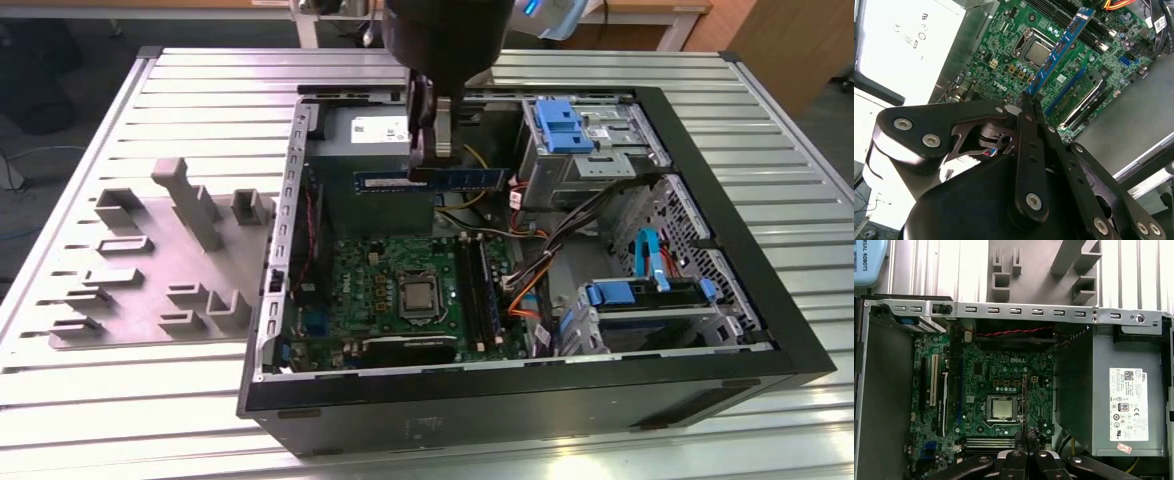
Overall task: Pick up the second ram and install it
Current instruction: 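Pick up the second ram and move it above second insertion slot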
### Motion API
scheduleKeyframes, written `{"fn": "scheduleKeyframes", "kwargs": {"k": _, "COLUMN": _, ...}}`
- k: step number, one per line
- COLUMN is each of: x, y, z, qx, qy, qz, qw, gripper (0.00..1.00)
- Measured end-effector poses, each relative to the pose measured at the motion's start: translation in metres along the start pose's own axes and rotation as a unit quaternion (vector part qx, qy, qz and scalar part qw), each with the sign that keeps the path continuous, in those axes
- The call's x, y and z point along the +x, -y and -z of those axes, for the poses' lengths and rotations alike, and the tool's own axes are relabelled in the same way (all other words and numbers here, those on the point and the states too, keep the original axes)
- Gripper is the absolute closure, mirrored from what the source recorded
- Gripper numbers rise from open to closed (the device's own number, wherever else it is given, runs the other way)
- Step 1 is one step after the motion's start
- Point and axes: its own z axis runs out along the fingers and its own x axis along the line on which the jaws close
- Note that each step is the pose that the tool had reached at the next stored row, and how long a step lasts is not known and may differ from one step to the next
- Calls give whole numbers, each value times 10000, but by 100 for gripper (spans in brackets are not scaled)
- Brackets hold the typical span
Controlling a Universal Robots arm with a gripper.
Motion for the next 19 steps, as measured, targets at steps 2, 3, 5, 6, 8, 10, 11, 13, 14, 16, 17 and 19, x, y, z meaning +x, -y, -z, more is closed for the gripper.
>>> {"fn": "scheduleKeyframes", "kwargs": {"k": 2, "x": 1, "y": 6, "z": -26, "qx": 0, "qy": 0, "qz": 0, "qw": 10000, "gripper": 88}}
{"fn": "scheduleKeyframes", "kwargs": {"k": 3, "x": 2, "y": 8, "z": -40, "qx": 0, "qy": 0, "qz": 0, "qw": 10000, "gripper": 88}}
{"fn": "scheduleKeyframes", "kwargs": {"k": 5, "x": 3, "y": 12, "z": -65, "qx": 0, "qy": 0, "qz": 0, "qw": 10000, "gripper": 88}}
{"fn": "scheduleKeyframes", "kwargs": {"k": 6, "x": 4, "y": 14, "z": -76, "qx": 0, "qy": 0, "qz": 0, "qw": 10000, "gripper": 88}}
{"fn": "scheduleKeyframes", "kwargs": {"k": 8, "x": 5, "y": 16, "z": -98, "qx": 0, "qy": 0, "qz": 0, "qw": 10000, "gripper": 88}}
{"fn": "scheduleKeyframes", "kwargs": {"k": 10, "x": 6, "y": 19, "z": -118, "qx": 0, "qy": 0, "qz": 0, "qw": 10000, "gripper": 88}}
{"fn": "scheduleKeyframes", "kwargs": {"k": 11, "x": 7, "y": 20, "z": -127, "qx": 0, "qy": 0, "qz": 0, "qw": 10000, "gripper": 88}}
{"fn": "scheduleKeyframes", "kwargs": {"k": 13, "x": 8, "y": 22, "z": -147, "qx": 0, "qy": 0, "qz": 0, "qw": 10000, "gripper": 88}}
{"fn": "scheduleKeyframes", "kwargs": {"k": 14, "x": 8, "y": 23, "z": -158, "qx": 0, "qy": 0, "qz": 0, "qw": 10000, "gripper": 88}}
{"fn": "scheduleKeyframes", "kwargs": {"k": 16, "x": 10, "y": 27, "z": -182, "qx": 0, "qy": 0, "qz": 0, "qw": 10000, "gripper": 88}}
{"fn": "scheduleKeyframes", "kwargs": {"k": 17, "x": 10, "y": 29, "z": -195, "qx": 0, "qy": 0, "qz": 0, "qw": 10000, "gripper": 88}}
{"fn": "scheduleKeyframes", "kwargs": {"k": 19, "x": 12, "y": 33, "z": -222, "qx": 0, "qy": 0, "qz": 0, "qw": 10000, "gripper": 88}}
